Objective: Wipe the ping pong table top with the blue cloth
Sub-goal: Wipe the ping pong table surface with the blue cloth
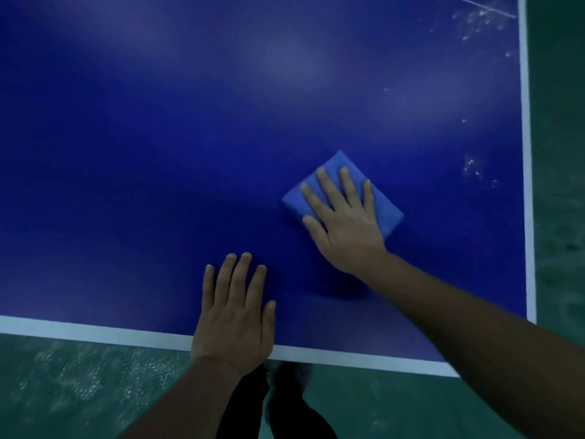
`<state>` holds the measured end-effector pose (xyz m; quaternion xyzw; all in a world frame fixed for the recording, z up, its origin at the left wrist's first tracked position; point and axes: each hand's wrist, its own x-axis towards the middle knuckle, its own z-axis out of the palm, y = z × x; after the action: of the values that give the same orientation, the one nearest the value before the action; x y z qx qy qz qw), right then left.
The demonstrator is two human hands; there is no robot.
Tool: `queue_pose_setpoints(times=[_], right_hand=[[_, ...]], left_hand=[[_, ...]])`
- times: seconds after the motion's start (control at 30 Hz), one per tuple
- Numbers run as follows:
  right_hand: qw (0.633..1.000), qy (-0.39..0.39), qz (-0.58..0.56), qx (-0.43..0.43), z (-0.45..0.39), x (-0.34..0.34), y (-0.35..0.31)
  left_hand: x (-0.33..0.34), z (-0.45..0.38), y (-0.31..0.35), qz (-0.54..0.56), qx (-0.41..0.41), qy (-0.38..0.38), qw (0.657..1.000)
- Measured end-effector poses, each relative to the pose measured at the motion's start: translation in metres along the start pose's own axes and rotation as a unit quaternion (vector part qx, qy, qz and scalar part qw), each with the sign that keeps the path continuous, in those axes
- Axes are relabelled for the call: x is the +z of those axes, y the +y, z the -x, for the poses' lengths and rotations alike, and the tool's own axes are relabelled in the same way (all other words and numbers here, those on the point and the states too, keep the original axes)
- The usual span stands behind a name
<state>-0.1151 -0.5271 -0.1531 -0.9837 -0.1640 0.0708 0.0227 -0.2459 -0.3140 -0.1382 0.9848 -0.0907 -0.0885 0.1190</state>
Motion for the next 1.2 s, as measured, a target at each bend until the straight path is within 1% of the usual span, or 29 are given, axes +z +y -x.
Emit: queue_pose_setpoints(times=[0.03,0.07,0.1,0.17,0.2,0.27,0.3,0.33,0.4,0.43,0.47,0.5,0.57,0.63,0.67,0.7,0.73,0.77,0.83,0.87,0.9,0.93,0.97,1.03,1.07,1.1,1.13,1.17,1.2], right_hand=[[0.999,-0.018,0.004,-0.027,0.007,-0.004,0.018],[1.0,-0.017,0.011,0.003,0.007,-0.009,0.043],[0.997,-0.011,0.019,0.068,0.002,-0.014,0.07],[0.975,-0.011,-0.006,0.221,-0.014,-0.025,0.114],[0.962,-0.008,-0.037,0.269,-0.019,-0.028,0.12],[0.955,0.02,-0.039,0.293,-0.012,-0.021,0.093],[0.963,0.037,-0.021,0.266,0.002,-0.013,0.067],[0.977,0.044,-0.015,0.206,0.023,-0.005,0.038],[0.999,0.025,0.0,0.034,0.079,0.01,-0.002],[1.0,0.001,0.008,-0.024,0.099,0.01,-0.002],[0.999,-0.015,0.012,-0.042,0.108,0.008,0.012],[1.0,-0.015,0.014,-0.013,0.108,0.005,0.032],[0.99,-0.01,0.004,0.14,0.093,-0.006,0.075],[0.946,0.007,-0.05,0.32,0.075,-0.014,0.097],[0.92,0.022,-0.071,0.384,0.066,-0.013,0.091],[0.905,0.036,-0.078,0.417,0.06,-0.011,0.075],[0.909,0.047,-0.071,0.409,0.057,-0.008,0.053],[0.933,0.05,-0.061,0.351,0.059,-0.002,0.029],[0.987,0.01,-0.03,0.155,0.075,0.007,0.0],[0.996,-0.011,-0.015,0.087,0.082,0.006,0.007],[0.997,-0.017,-0.007,0.068,0.085,0.004,0.028],[0.995,-0.017,0.002,0.099,0.088,0.001,0.055],[0.987,-0.013,0.011,0.158,0.09,-0.003,0.085],[0.955,-0.006,-0.025,0.297,0.095,-0.013,0.137],[0.935,0.002,-0.057,0.351,0.095,-0.014,0.145],[0.923,0.019,-0.068,0.379,0.092,-0.013,0.139],[0.927,0.035,-0.06,0.368,0.089,-0.011,0.122],[0.95,0.047,-0.05,0.306,0.088,-0.007,0.099],[0.978,0.042,-0.044,0.199,0.089,-0.003,0.075]], left_hand=[[0.0,0.0,0.0,0.0,-0.001,0.001,1.0],[0.0,0.001,0.0,0.001,0.0,0.001,1.0],[0.0,0.001,0.001,0.002,-0.001,0.0,1.0],[0.0,0.001,0.0,0.003,0.0,-0.003,1.0],[0.0,0.002,0.0,0.002,0.0,-0.005,1.0],[0.0,0.002,-0.001,-0.005,0.0,-0.007,1.0],[0.0,0.002,-0.001,-0.008,0.002,-0.007,1.0],[0.0,0.003,-0.001,-0.009,0.003,-0.006,1.0],[0.001,0.002,-0.001,-0.007,0.004,-0.001,1.0],[0.001,0.002,-0.001,-0.005,0.005,0.001,1.0],[0.002,0.002,-0.001,-0.004,0.005,0.001,1.0],[0.002,0.002,-0.001,-0.005,0.005,0.0,1.0],[0.003,0.002,-0.001,-0.009,0.004,0.003,1.0],[0.002,0.002,0.0,-0.009,0.004,0.008,1.0],[0.002,0.003,0.001,-0.008,0.002,0.011,1.0],[0.0,0.003,0.002,-0.007,0.001,0.011,1.0],[-0.001,0.003,0.003,-0.006,0.0,0.01,1.0],[-0.002,0.003,0.005,-0.006,-0.003,0.008,1.0],[-0.003,0.003,0.006,-0.007,-0.007,0.01,1.0],[-0.003,0.003,0.006,-0.006,-0.006,0.015,1.0],[-0.003,0.003,0.007,-0.007,-0.007,0.019,1.0],[-0.004,0.003,0.008,-0.008,-0.01,0.023,1.0],[-0.004,0.004,0.009,-0.01,-0.014,0.026,1.0],[-0.004,0.005,0.013,-0.02,-0.023,0.027,0.999],[-0.004,0.005,0.014,-0.026,-0.028,0.028,0.999],[-0.005,0.005,0.016,-0.032,-0.036,0.031,0.998],[-0.005,0.005,0.018,-0.037,-0.054,0.037,0.997],[-0.005,0.005,0.023,-0.035,-0.083,0.048,0.995],[-0.004,0.006,0.033,-0.027,-0.114,0.062,0.991]])
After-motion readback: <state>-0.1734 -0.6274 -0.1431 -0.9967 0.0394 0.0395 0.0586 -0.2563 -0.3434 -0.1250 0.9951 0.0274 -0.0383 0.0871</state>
